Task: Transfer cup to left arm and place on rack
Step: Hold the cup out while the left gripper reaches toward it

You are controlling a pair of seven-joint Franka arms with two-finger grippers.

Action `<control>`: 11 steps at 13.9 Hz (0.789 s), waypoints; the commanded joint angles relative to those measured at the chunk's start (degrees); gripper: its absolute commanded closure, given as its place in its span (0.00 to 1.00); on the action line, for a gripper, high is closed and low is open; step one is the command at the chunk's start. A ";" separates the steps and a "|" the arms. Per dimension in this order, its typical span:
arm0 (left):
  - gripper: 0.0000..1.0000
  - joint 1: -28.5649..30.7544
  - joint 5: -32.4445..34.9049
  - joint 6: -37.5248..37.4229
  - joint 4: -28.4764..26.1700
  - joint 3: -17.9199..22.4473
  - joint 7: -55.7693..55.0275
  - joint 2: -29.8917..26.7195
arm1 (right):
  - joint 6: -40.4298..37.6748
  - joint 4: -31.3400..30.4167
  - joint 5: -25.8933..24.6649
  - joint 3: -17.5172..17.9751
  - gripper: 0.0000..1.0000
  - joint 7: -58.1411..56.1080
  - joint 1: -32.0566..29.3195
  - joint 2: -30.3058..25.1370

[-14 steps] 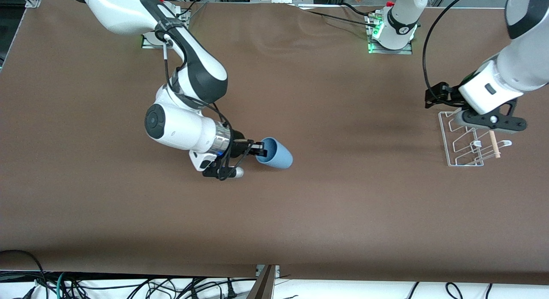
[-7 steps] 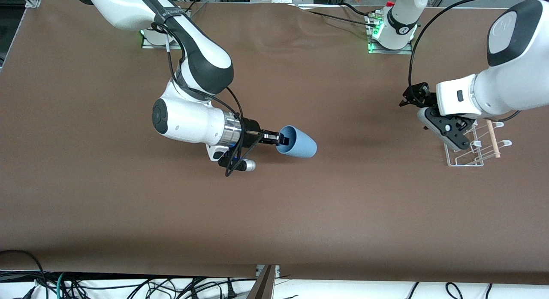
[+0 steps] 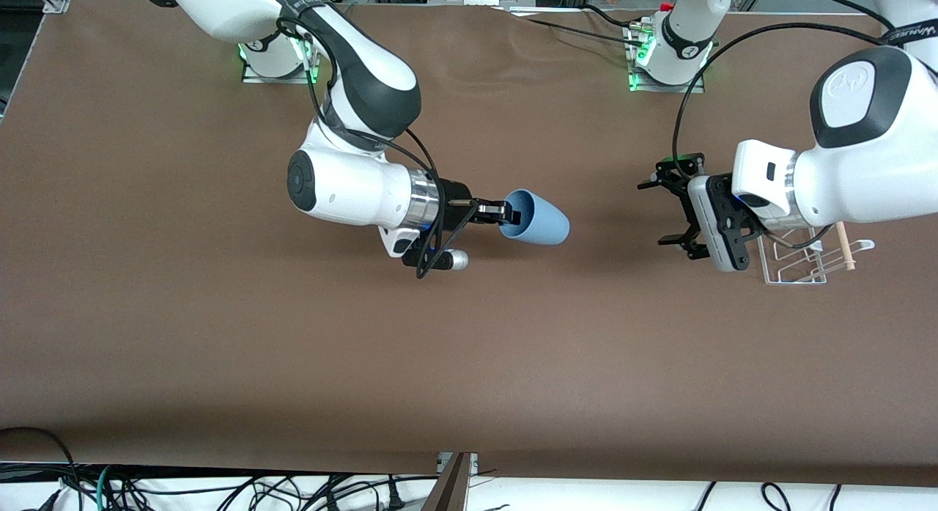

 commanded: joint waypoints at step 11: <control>0.00 -5.98 -7.18 16.86 -5.59 -4.93 24.33 2.11 | -0.75 1.52 5.17 1.62 1.00 0.47 -1.00 0.44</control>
